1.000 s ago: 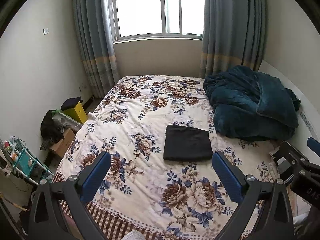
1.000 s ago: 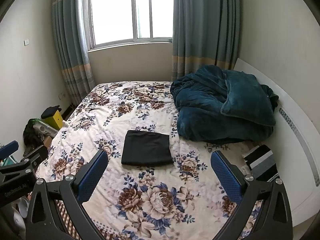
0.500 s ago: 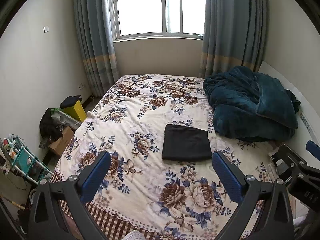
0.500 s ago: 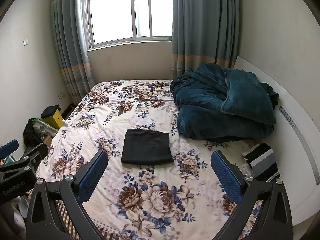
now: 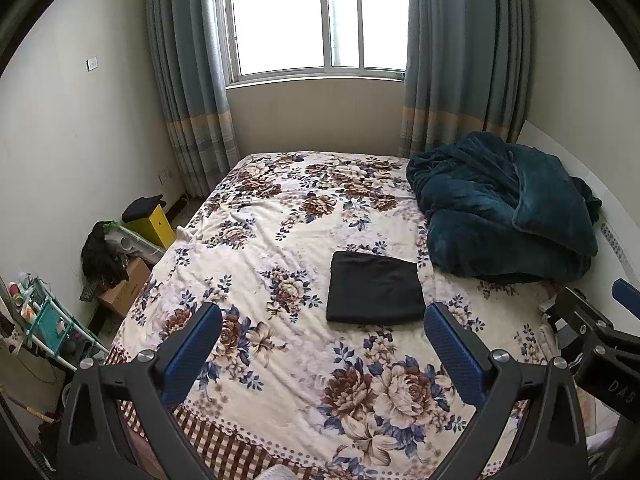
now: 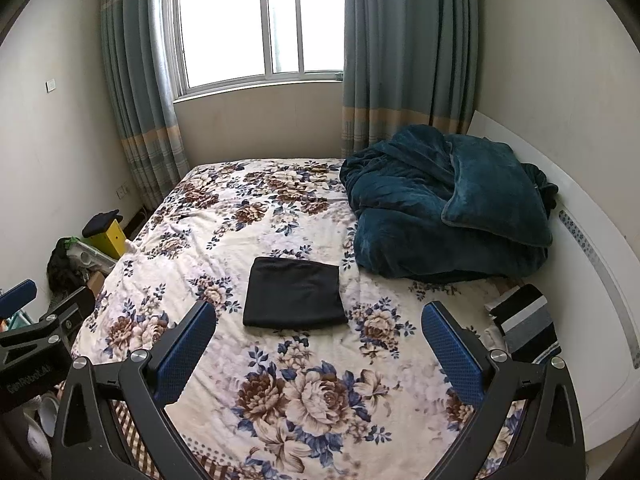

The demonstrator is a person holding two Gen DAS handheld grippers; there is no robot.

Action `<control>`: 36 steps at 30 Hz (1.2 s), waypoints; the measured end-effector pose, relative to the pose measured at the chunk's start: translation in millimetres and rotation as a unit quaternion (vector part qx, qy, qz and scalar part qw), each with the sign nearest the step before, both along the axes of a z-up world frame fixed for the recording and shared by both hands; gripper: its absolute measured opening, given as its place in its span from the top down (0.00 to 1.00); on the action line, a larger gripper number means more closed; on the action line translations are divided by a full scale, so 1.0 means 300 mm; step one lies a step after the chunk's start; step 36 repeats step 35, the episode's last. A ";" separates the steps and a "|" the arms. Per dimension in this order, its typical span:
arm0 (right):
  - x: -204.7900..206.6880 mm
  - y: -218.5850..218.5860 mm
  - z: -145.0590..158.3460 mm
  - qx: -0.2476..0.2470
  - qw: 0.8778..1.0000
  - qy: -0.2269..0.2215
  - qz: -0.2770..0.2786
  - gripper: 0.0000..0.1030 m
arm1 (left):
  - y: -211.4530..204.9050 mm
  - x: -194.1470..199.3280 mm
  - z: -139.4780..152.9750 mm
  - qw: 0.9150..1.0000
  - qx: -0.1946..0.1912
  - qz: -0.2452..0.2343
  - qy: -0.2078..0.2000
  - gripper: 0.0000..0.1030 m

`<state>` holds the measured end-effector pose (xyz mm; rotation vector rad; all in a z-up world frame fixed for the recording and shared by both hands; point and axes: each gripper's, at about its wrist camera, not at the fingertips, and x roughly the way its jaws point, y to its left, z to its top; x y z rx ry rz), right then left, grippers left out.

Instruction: Fold small clothes

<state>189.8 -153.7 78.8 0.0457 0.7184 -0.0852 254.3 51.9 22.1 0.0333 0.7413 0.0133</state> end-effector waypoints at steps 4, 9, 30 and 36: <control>-0.009 -0.003 -0.007 0.000 1.000 0.002 -0.001 0.00 | -0.005 0.002 -0.008 1.000 -0.001 -0.004 0.005 0.00; -0.018 -0.006 -0.022 -0.001 1.000 0.006 -0.001 0.00 | -0.009 0.001 -0.013 1.000 0.001 -0.004 0.008 0.00; -0.013 0.012 -0.055 0.004 1.000 0.017 0.000 0.00 | 0.004 0.002 -0.028 1.000 -0.001 -0.004 0.018 0.00; -0.010 0.004 -0.051 0.005 1.000 0.017 -0.001 0.00 | 0.005 -0.001 -0.022 1.000 -0.003 -0.004 0.014 0.00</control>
